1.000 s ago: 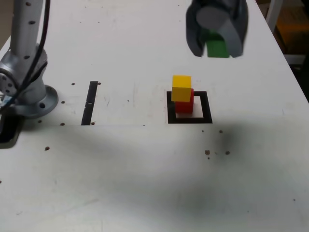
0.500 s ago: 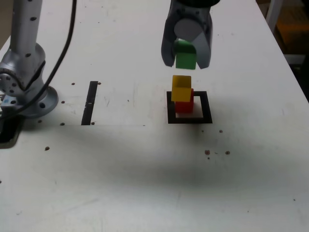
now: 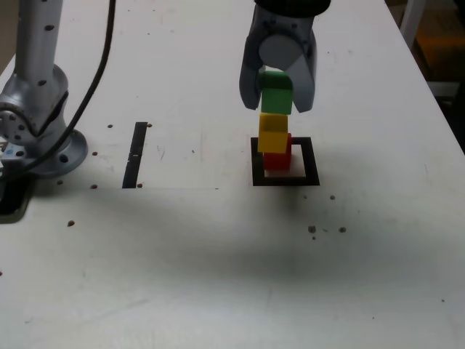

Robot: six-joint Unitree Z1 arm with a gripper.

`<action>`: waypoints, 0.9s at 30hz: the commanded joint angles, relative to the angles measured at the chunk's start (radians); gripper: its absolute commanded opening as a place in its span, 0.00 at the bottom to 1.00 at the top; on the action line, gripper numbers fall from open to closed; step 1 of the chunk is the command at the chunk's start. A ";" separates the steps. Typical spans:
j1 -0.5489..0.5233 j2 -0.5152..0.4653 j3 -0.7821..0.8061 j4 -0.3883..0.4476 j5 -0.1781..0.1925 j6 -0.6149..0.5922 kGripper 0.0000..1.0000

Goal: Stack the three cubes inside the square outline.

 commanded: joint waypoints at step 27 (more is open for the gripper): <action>0.007 0.020 0.086 -0.121 -0.039 0.035 0.24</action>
